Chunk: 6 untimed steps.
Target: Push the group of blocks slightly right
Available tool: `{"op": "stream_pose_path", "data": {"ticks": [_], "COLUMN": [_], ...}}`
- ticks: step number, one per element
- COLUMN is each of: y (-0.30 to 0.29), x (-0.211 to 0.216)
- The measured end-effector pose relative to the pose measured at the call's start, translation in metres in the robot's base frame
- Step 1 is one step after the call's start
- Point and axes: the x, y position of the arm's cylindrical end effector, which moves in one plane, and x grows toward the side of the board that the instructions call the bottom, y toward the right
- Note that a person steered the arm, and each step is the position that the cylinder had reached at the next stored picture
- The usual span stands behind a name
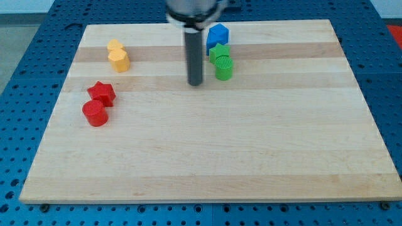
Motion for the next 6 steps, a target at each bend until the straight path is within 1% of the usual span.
{"op": "stream_pose_path", "data": {"ticks": [1, 2, 3, 6], "y": [-0.024, -0.023, -0.008, 0.064], "x": [-0.040, -0.079, -0.097, -0.091]}}
